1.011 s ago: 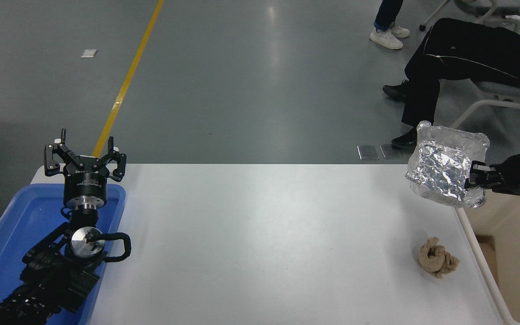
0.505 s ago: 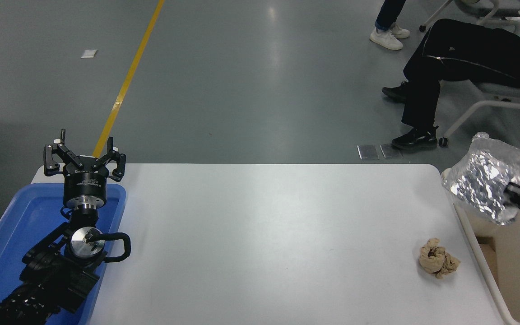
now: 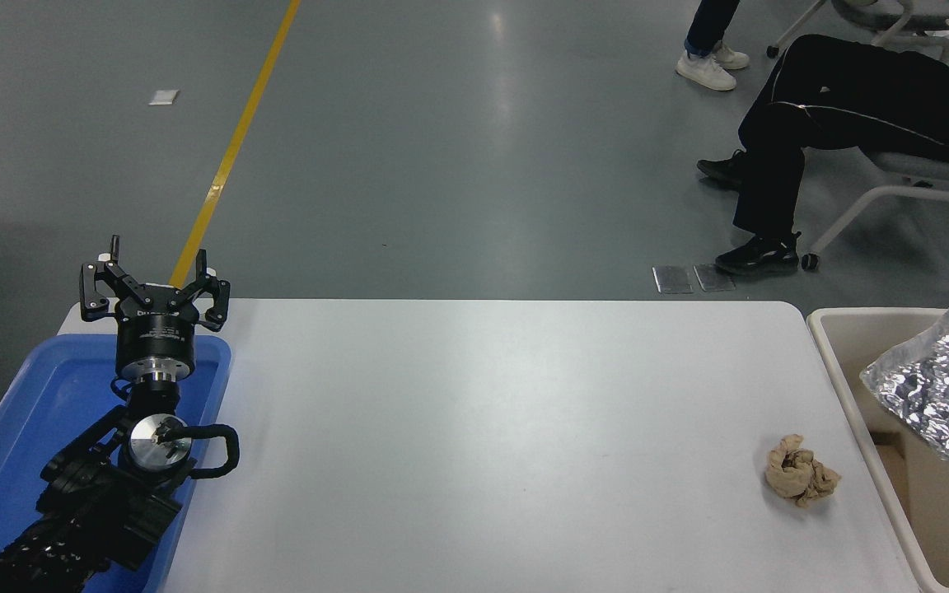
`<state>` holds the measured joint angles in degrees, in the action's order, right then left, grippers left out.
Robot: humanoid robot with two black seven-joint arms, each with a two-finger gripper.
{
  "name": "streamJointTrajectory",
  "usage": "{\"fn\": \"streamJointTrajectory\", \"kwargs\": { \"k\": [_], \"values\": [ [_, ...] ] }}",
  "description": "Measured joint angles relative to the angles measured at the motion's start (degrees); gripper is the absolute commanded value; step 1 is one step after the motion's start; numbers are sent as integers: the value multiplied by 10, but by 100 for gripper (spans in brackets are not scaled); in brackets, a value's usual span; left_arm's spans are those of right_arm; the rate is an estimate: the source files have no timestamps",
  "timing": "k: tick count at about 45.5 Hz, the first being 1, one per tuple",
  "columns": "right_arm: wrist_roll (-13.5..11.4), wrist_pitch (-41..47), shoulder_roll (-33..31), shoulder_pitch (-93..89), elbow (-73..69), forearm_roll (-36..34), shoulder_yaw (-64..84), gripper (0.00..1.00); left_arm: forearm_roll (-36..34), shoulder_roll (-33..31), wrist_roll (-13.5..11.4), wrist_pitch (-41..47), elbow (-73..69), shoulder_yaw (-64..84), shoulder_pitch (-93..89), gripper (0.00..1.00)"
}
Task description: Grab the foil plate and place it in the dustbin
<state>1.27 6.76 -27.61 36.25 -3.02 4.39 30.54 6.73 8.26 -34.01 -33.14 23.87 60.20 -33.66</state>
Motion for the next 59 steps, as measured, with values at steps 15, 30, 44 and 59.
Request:
{"fn": "streamJointTrajectory", "kwargs": {
  "k": [15,30,44,59],
  "values": [
    [-12,-20,12,-20,6,-21,-5,100,0,0,0,0,0,0,0,99],
    [-10,-20,16,14,-5,-30,-14,100,0,0,0,0,0,0,0,99],
    [-6,-6,35,92,-33,-32,-15,100,-1,-1,0,0,0,0,0,99],
    [-4,37,83,198,-80,-19,10,100,-1,0,0,0,0,0,0,99]
  ]
}}
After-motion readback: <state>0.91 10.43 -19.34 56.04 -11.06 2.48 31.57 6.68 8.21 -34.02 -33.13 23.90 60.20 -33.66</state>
